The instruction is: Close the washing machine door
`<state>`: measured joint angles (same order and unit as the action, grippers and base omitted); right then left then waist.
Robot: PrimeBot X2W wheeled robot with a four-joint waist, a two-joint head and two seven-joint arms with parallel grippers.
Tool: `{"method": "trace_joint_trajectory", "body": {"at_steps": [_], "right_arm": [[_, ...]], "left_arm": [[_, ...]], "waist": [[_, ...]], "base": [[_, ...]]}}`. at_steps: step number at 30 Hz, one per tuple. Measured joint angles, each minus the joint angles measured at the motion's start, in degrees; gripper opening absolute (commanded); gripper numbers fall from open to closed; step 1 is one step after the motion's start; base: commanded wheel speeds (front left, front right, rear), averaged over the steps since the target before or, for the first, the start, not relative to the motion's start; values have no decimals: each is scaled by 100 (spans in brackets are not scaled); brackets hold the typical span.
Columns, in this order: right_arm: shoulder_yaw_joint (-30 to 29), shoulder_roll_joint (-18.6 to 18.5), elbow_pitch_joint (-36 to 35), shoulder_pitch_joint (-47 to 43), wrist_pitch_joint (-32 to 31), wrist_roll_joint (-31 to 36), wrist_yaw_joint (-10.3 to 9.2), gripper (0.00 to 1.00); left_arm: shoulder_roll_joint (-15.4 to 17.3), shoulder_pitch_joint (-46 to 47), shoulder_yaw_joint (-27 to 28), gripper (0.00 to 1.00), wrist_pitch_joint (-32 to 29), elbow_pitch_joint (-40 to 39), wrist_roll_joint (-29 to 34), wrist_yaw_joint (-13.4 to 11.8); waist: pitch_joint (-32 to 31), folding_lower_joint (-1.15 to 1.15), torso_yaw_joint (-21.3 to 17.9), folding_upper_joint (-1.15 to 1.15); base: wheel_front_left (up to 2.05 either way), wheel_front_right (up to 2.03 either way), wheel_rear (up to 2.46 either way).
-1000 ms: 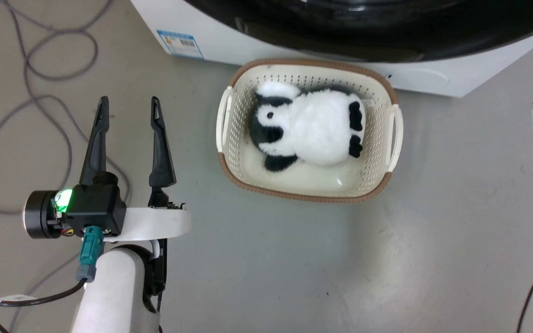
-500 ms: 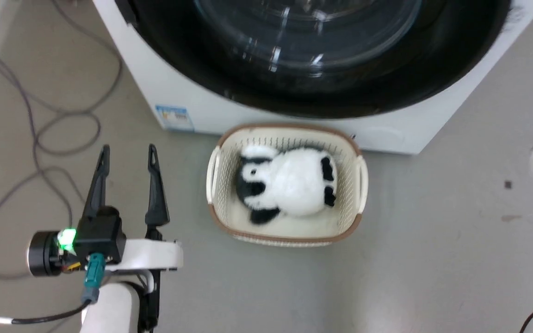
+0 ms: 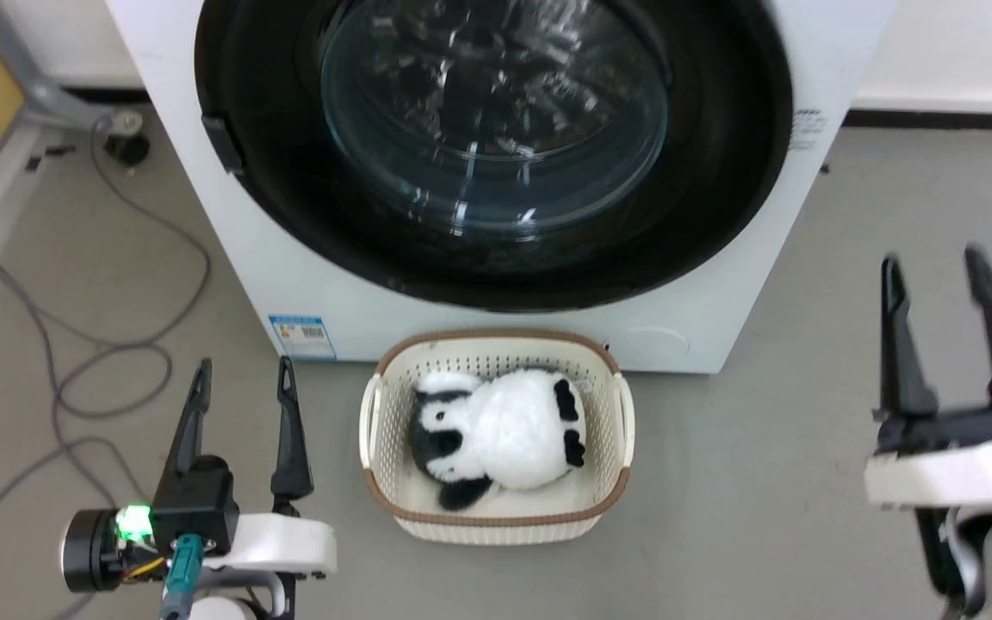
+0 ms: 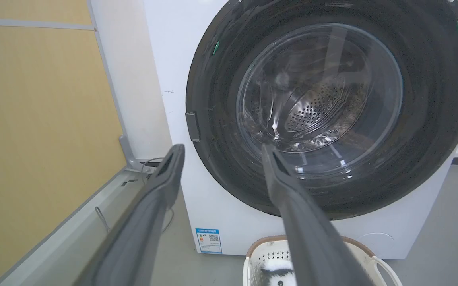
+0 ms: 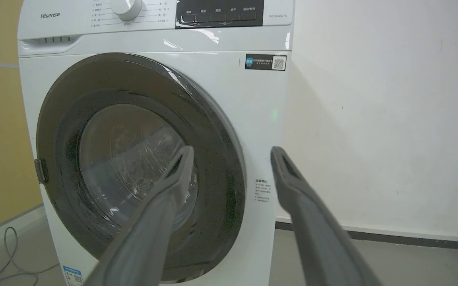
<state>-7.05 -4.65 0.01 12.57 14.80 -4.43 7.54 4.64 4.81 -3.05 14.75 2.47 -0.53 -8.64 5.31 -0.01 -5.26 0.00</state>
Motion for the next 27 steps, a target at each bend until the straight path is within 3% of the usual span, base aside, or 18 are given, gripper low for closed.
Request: {"method": "trace_joint_trajectory", "body": {"at_steps": [6, 19, 20, 27], "right_arm": [[16, 132, 58, -615, 1, 123, 0, 100], [390, 149, 111, -1282, 1, -318, -1, 100], [387, 148, 113, -1280, -3, -318, -1, 0], [390, 148, 118, -1278, -42, -316, -1, 0]], "left_arm": [[1, -235, -33, 100, 0, 12, 1, -29], [4, -415, -91, 100, 0, 13, 1, -24], [-1, -414, -90, 0, -8, 12, 0, -24], [-14, -414, -93, 0, -49, 12, 0, -19]], "waist": [[-296, 0, -86, 0], [-481, 0, -125, 0], [-482, 0, -125, 0], [-485, 0, -102, 0]], "base": [[0, 0, 0], [0, 0, 0], [0, 0, 0], [0, 0, 0]]}}
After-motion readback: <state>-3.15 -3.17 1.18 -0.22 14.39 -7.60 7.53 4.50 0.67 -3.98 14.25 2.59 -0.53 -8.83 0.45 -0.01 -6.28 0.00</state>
